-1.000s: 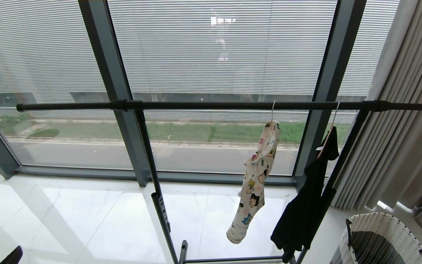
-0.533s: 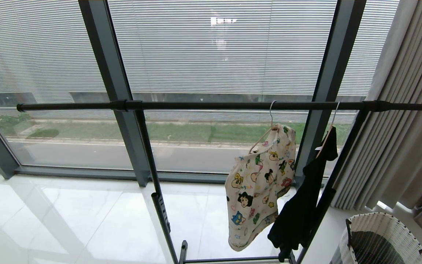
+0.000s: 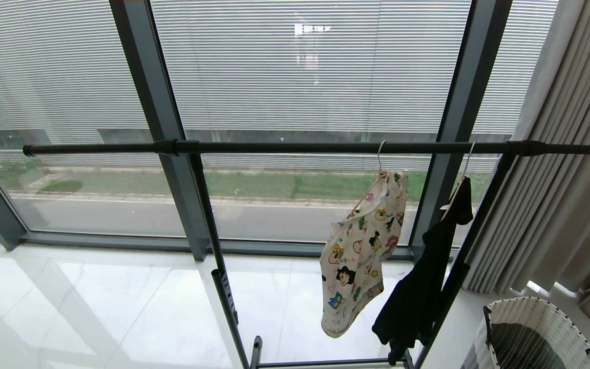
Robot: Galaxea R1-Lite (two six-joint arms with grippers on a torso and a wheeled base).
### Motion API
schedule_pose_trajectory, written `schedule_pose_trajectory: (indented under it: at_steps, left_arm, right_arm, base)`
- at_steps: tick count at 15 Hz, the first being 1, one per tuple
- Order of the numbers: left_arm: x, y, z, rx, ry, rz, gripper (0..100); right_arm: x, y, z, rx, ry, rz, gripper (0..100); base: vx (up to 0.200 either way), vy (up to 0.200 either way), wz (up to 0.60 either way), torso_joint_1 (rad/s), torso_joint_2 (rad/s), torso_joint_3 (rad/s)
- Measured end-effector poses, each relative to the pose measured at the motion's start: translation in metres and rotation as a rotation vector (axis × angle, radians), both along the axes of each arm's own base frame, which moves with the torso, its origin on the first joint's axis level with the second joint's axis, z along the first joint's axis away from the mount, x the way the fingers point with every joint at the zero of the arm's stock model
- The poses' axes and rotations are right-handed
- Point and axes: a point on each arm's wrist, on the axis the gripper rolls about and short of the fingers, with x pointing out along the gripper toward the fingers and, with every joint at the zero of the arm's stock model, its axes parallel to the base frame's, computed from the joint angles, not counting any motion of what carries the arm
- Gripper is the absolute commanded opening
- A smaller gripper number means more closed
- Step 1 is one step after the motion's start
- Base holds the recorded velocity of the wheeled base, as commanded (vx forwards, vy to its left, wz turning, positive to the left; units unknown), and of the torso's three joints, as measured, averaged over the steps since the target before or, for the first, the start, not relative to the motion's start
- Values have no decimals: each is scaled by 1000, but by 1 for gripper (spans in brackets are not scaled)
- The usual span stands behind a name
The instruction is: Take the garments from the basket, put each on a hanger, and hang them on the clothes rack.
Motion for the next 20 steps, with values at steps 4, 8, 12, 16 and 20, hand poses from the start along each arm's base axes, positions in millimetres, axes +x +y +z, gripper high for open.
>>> schedule_pose_trajectory:
  at_steps: [4,8,12,16,20]
  left_arm:
    - [1,-2,0,-33,-14,-104,100]
    - [3,-7,-3,-173,-26,-336,100]
    - [6,-8,-3,-319,3,-480,100]
    - [8,-9,-3,-320,23,-560,100]
    - [7,-6,-2,-349,75,-754,100]
  right_arm:
    - [1,6,-1,-5,-11,249,100]
    - [2,7,-4,13,14,302,100]
    - [2,7,-5,13,15,298,100]
    - [2,7,-5,14,16,298,100]
    - [2,7,-5,14,16,297,100]
  base:
    - [0,0,0,0,0,0]
    - [0,0,0,0,0,0]
    - [0,0,0,0,0,0]
    - [0,0,0,0,0,0]
    - [0,0,0,0,0,0]
